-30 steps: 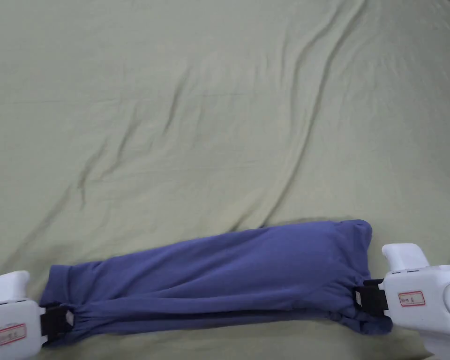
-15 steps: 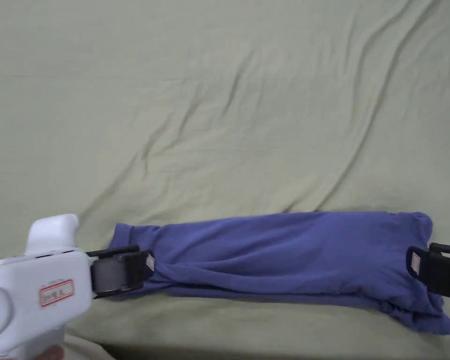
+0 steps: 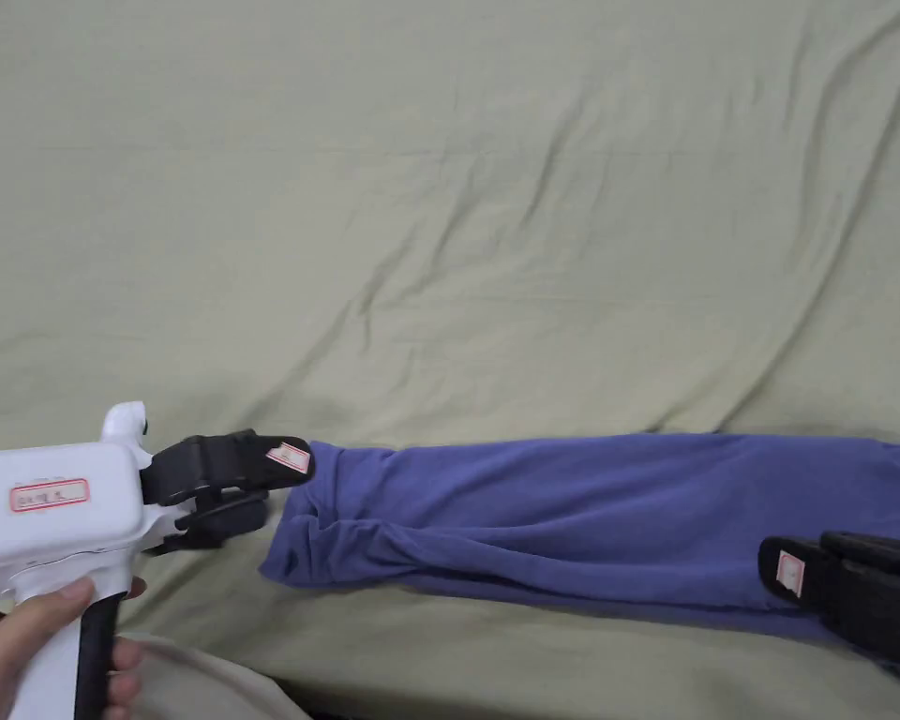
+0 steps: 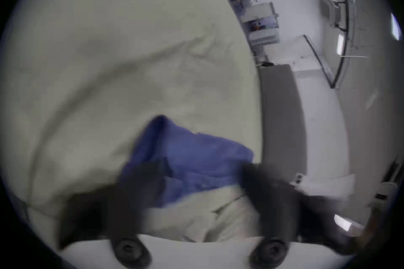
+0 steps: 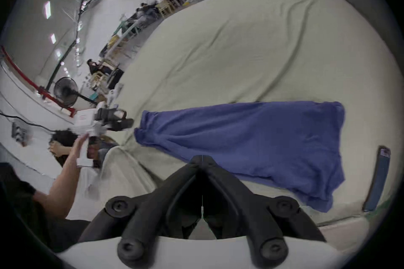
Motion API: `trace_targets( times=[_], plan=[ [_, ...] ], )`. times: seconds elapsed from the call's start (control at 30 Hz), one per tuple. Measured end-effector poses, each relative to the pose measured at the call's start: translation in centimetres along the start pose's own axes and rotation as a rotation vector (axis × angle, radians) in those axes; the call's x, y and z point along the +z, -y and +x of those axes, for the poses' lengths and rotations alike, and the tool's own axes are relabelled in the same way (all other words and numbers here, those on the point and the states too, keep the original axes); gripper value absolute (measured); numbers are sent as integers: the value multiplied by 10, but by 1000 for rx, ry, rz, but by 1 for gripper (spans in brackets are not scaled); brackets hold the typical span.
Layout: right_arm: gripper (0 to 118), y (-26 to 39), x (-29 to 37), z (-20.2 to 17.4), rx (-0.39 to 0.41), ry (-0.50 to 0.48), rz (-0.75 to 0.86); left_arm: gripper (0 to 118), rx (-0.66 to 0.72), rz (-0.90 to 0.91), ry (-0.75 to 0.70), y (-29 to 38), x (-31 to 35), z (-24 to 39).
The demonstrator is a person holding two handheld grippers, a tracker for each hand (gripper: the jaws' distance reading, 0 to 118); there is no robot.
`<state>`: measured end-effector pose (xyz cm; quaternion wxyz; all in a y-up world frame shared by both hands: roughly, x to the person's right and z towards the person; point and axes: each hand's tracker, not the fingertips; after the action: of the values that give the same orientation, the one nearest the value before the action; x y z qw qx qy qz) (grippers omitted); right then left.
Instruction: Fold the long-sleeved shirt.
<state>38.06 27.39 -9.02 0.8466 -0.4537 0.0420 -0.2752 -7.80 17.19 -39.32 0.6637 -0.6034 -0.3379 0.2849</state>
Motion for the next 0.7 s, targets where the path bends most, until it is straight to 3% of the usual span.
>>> trace_targets(
  times=[0.03, 0.07, 0.13, 0.2, 0.53, 0.57, 0.6, 0.63, 0.67, 0.7],
  plan=[
    [3, 1, -3, 0, -3, -12, -4, 118, -52, -55, -58, -1, -10, -5],
    [3, 2, -6, -1, -7, -39, -8, 118, -80, -47, -26, 0, -8, -12],
    [3, 4, -12, -1, -4, -109, -19, 118, -7, -137, 38, 6, -26, -24],
    [3, 5, -20, -3, -12, -155, -34, 118, 68, -143, 212, 6, -56, -24],
    [3, 3, -36, -24, 35, -131, -71, 118, -190, -154, -42, 19, -75, 30],
    [3, 3, -36, -25, 35, -124, -75, 107, -227, -126, -165, 17, -67, 30],
    [3, 3, -36, -24, 32, -121, -80, 45, -274, -65, -335, 18, -59, 35],
    [3, 3, -36, -24, 27, -117, -84, 9, -292, -41, -440, 18, -53, 28],
    [3, 4, -34, -19, 23, -114, -86, 9, -80, -45, -119, 17, -45, 11],
    [3, 4, -33, -16, 19, -108, -87, 9, 83, -48, 75, 20, -43, 0]
  ],
)
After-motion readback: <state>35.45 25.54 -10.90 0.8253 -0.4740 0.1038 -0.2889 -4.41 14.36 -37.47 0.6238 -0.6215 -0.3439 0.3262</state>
